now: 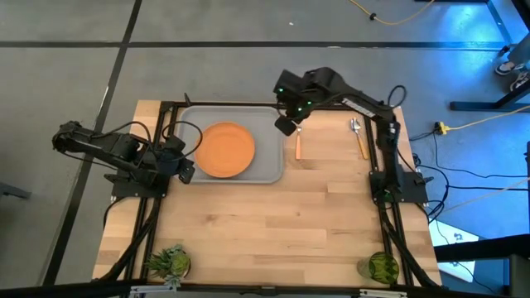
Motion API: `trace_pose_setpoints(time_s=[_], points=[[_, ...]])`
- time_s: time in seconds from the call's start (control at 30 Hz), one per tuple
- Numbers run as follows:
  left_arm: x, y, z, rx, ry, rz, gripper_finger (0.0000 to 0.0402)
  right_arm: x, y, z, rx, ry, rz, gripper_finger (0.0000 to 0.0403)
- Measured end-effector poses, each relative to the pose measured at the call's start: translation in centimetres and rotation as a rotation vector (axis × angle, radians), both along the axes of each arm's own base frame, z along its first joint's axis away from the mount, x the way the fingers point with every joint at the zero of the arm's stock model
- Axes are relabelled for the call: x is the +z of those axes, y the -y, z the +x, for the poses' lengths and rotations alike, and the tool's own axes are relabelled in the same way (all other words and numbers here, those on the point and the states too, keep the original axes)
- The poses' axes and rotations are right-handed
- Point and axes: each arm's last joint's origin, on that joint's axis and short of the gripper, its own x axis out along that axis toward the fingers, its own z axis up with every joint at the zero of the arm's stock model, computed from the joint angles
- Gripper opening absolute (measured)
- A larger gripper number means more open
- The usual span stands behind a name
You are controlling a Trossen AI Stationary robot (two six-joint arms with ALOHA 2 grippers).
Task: Pick and place plate/cup/fork/spoon on tray
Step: Put the orange fork on the gray serving tray to the right side of the orange plate
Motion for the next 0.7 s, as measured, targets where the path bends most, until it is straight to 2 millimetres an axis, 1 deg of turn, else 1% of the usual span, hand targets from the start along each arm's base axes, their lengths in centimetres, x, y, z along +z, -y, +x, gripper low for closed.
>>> trace_pose_setpoints(time_s=[0.17,0.33,0.4,0.5,0.63,0.7], points=[[0.0,0.0,0.0,-0.001,-0.001,0.001,0.0,2.5,-1.4,-1.6,-0.058,0.06,-0.064,0.0003],[0.0,0.0,0.0,-0.03,-0.011,0.023,0.0,3.4,-2.4,-2.1,-0.085,0.085,-0.098,0.0003],[0.0,0.0,0.0,-0.04,-0.015,0.03,0.0,3.4,-2.9,-2.1,-0.088,0.082,-0.115,0.0003],[0.0,0.0,0.0,-0.04,-0.015,0.03,0.0,2.1,-3.4,-1.9,-0.119,0.027,-0.137,0.0003],[0.0,0.0,0.0,-0.035,-0.012,0.038,0.0,-0.7,-3.8,-2.0,-0.166,-0.038,-0.153,0.0003],[0.0,0.0,0.0,-0.032,-0.011,0.041,0.0,-2.0,-3.8,-2.2,-0.172,-0.021,-0.151,0.0003]])
